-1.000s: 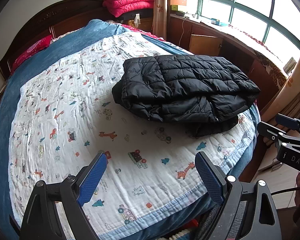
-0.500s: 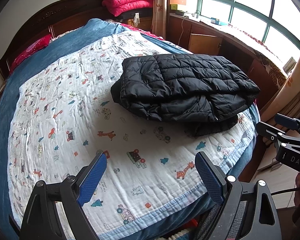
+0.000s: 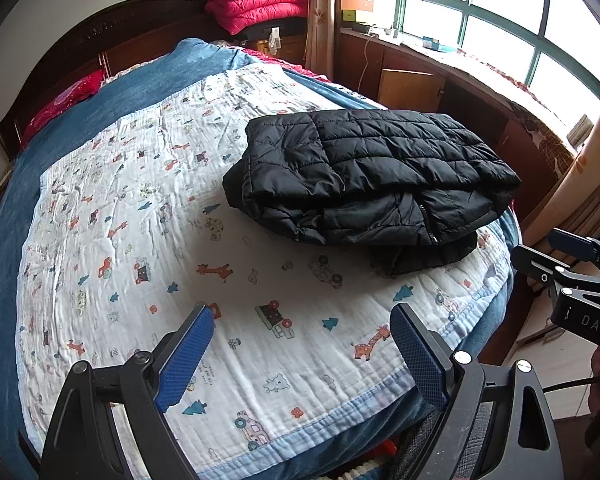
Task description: Fold large clothes
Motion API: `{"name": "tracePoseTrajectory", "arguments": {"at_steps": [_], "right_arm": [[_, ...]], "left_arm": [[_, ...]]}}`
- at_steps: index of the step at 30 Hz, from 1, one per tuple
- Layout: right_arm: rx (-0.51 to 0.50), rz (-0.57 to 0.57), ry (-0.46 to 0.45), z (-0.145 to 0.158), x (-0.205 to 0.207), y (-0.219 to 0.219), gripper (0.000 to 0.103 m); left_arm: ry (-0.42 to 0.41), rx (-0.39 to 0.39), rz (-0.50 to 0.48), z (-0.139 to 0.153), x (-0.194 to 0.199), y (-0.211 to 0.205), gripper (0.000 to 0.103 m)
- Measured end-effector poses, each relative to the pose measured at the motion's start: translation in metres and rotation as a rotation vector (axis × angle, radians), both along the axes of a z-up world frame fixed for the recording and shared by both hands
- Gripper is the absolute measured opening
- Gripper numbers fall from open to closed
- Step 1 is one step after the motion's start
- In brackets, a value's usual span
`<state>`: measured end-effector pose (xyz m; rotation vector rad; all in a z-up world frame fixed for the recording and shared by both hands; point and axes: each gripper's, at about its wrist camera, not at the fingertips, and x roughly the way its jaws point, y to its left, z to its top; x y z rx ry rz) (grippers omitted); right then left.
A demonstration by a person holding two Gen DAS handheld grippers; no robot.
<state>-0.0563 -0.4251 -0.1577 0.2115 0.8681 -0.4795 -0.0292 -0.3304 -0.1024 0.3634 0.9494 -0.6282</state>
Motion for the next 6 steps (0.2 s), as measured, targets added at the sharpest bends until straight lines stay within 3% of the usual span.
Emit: {"name": "tracePoseTrajectory", "arguments": {"at_steps": [6], "right_arm": [[0.001,0.002,0.002,-0.0002,0.0009,-0.0004,0.081]], "left_arm": [[-0.011,-0.001,-0.008,0.0026,-0.0017,-0.0002,0.096]]}}
